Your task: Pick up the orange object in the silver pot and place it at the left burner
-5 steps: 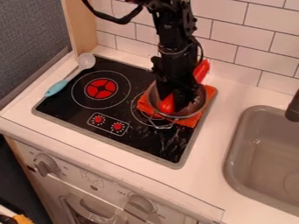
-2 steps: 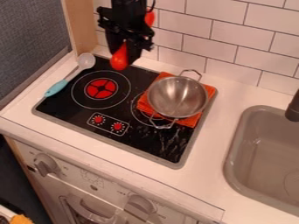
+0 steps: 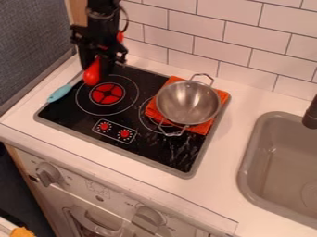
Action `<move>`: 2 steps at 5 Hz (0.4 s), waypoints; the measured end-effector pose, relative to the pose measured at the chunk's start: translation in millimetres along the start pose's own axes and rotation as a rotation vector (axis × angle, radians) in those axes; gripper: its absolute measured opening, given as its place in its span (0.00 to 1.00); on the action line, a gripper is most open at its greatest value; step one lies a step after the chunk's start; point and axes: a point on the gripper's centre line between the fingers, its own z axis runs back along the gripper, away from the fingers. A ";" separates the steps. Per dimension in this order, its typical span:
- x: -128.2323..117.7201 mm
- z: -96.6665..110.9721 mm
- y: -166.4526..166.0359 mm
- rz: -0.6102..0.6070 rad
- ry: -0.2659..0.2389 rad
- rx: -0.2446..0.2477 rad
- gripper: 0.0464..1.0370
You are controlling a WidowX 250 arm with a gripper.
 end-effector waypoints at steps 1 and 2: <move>-3.8 -17.6 14.6 0.036 0.025 -0.034 0.44; -2.6 -20.0 2.2 -0.025 0.012 -0.076 0.44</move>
